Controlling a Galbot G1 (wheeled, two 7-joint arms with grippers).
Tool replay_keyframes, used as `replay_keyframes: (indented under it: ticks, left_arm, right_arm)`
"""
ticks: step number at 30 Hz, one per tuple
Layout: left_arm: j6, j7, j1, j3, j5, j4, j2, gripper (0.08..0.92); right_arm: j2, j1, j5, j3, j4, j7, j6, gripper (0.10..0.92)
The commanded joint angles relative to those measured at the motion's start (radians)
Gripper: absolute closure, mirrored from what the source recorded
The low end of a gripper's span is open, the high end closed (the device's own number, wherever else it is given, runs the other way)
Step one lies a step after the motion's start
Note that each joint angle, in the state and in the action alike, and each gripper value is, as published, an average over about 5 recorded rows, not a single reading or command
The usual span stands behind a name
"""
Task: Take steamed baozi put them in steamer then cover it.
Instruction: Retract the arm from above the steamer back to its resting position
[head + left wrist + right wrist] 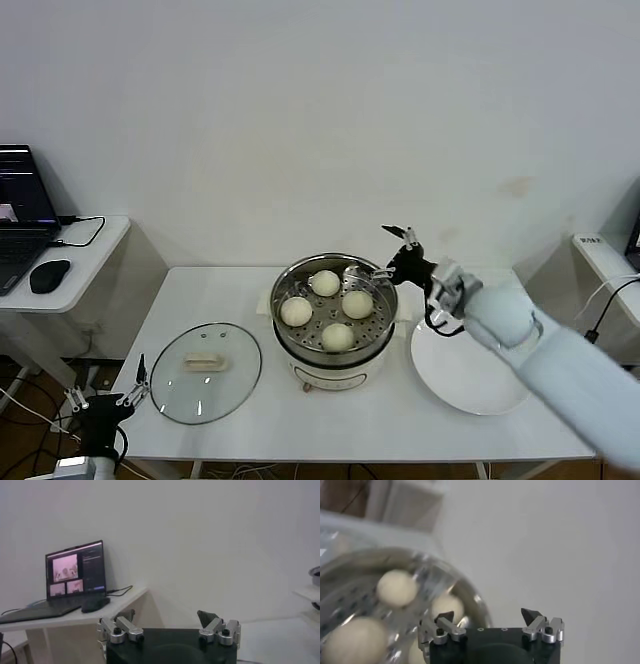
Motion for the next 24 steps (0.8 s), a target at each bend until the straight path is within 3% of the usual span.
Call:
replay_keyframes:
  ticks: [1,6,16,24]
  left_arm:
    - [-0.022,-0.015,-0.025,0.042,0.266,0.071,0.003,0.177]
    - [-0.047,-0.023,-0.052,0.034,0.629,0.125,0.036,0.177]
    - [-0.059,-0.042,-0.086,0.045,1.378,0.209,0.122,0.177]
    - [-0.033,-0.045,-0.176,0.144,1.567,0.34,0.142,0.177]
  right_arm:
    - [0.469,-0.762,-0.225,0.785,0.024,-0.057,0.372,0.203]
    - [0.595,-0.881,-0.206,0.877,0.06,-0.08,0.363,0.203]
    - [0.678,-1.042,-0.248,0.97,0.059,-0.001,0.381,0.203]
    - [0.724,-1.053,-0.306,1.011,0.06,0.06,0.396,0.203]
